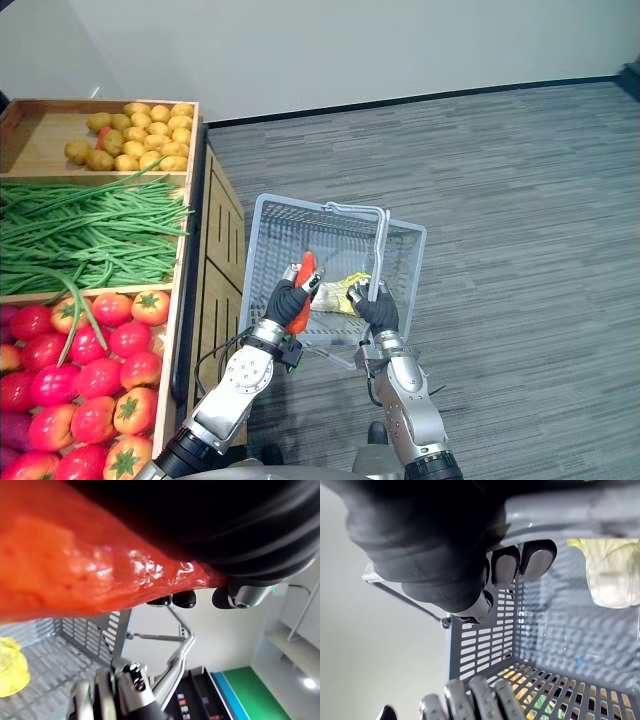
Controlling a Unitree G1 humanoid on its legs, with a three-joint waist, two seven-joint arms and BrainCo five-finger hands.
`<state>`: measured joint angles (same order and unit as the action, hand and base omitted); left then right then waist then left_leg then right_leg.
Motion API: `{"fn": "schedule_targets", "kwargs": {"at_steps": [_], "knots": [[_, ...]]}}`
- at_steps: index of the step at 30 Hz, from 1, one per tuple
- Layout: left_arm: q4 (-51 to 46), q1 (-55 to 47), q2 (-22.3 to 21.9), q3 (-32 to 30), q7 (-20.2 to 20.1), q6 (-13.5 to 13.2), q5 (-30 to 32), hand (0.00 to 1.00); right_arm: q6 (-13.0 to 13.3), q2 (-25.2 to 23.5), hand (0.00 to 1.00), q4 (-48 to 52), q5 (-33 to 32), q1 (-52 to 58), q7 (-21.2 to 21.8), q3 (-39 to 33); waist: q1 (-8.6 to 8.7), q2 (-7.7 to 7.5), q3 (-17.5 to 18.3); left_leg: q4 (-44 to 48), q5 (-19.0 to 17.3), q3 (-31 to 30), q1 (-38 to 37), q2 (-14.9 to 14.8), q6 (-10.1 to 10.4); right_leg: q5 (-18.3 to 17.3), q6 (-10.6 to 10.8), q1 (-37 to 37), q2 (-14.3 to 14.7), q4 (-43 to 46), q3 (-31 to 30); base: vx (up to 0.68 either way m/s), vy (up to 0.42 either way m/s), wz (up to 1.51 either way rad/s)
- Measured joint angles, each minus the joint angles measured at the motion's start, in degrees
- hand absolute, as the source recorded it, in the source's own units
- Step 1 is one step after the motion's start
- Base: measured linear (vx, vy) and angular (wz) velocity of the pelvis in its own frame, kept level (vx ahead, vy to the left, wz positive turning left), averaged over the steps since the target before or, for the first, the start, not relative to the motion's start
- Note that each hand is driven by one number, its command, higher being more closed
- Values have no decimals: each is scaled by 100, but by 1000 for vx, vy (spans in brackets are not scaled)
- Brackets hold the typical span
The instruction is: Pick vegetable in the basket
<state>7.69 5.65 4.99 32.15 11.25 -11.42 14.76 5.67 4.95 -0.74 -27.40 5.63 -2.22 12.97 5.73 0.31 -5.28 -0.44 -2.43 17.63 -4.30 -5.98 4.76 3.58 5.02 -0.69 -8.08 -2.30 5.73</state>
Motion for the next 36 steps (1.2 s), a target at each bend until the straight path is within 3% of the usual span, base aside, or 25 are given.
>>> {"fn": "schedule_targets", "kwargs": {"at_steps": [6, 10, 11, 15, 19, 36], "knots": [[365, 292, -14, 391, -133, -4, 633, 100, -128, 141, 100, -42, -821, 162, 20, 201, 24, -58, 40, -95, 2, 90, -65, 22, -2, 1, -1, 22, 1, -35, -104, 0, 8, -8], [889, 640, -20, 434, -119, -4, 956, 100, -251, 499, 100, -58, -1473, 282, 108, 529, 64, -76, 52, -195, 63, 113, -101, 23, 3, 2, -2, 22, 20, -66, -113, 0, 0, 0], [1186, 756, -10, 397, -108, 65, 1010, 0, -272, 572, 100, -58, -1621, 319, 166, 699, 108, -91, 63, -247, 86, 130, -129, 18, 10, 2, -3, 22, 34, -74, -126, -9, -21, -4], [1905, 979, 25, 371, -108, 371, 1266, 0, -432, 739, 100, -56, -2012, 430, 421, 1174, 285, -122, 82, -306, 99, 203, -174, 10, 17, 4, -6, 42, 61, -79, -200, -17, -20, -9], [2010, 1063, 92, 375, -125, 478, 1517, 0, -476, 740, 100, -21, -2237, 620, 626, 1253, 299, -129, 80, -336, 99, 289, -203, 8, 17, 14, -19, 81, 78, -80, -281, -20, -13, -12], [2196, 1153, 151, 126, -134, 497, 1638, 0, -492, 674, 100, 446, -2143, 905, 871, 1026, 355, -204, 95, -360, 96, 310, -308, 4, 19, 17, -13, -11, 90, -116, -261, -6, -5, -1]]}}
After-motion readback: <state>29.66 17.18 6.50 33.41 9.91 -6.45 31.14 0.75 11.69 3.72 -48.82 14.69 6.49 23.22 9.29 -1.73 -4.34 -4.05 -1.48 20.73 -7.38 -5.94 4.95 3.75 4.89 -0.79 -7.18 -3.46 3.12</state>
